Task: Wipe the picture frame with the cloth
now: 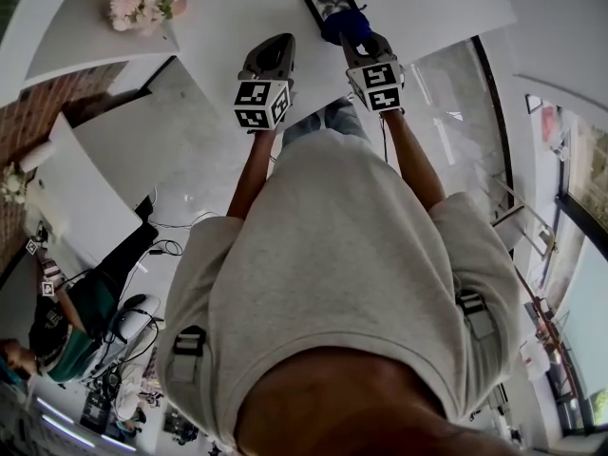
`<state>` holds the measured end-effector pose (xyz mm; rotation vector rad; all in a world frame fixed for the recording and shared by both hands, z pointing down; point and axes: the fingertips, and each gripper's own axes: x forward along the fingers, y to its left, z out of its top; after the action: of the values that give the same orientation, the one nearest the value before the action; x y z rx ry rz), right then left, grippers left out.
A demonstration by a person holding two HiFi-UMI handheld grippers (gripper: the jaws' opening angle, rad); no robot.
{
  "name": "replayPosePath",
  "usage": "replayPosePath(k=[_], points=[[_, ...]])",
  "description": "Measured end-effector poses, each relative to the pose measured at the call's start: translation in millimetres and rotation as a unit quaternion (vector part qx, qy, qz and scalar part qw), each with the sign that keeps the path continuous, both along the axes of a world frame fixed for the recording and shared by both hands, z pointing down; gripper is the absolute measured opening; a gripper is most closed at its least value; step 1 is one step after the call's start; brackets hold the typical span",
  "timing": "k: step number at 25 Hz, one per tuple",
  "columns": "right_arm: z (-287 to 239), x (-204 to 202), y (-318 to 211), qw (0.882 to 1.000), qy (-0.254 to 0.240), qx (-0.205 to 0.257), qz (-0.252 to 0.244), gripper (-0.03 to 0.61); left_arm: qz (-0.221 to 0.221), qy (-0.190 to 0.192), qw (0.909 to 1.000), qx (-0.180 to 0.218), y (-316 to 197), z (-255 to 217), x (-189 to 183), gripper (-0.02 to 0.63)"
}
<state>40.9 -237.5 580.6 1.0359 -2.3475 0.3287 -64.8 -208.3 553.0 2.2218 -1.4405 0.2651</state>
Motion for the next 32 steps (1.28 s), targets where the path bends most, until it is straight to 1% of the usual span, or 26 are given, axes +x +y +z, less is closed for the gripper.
replayPosePath(k=[6, 15, 22, 32], points=[[-23.4, 16.8, -8.4, 0.999, -0.013, 0.018, 0.024, 0.058, 0.008, -0.007, 0.9997, 0.022, -13.1, -18.5, 3.5, 0.018], [-76.2, 52.5, -23.1, 0.995, -0.034, 0.069, 0.068, 0.058, 0.01, -0.017, 0.9975, 0.068, -33.4, -63.5, 5.4, 0.018], [-121.8, 85.8, -35.0, 0.988, -0.051, 0.111, 0.098, 0.058, 0.001, -0.027, 0.9956, 0.09, -40.8, -89.9, 1.0, 0.018], [-155.9, 134.9, -43.4, 0.976, -0.069, 0.144, 0.146, 0.057, -0.022, -0.036, 0.9914, 0.124, -60.1, -123.8, -8.3, 0.018]])
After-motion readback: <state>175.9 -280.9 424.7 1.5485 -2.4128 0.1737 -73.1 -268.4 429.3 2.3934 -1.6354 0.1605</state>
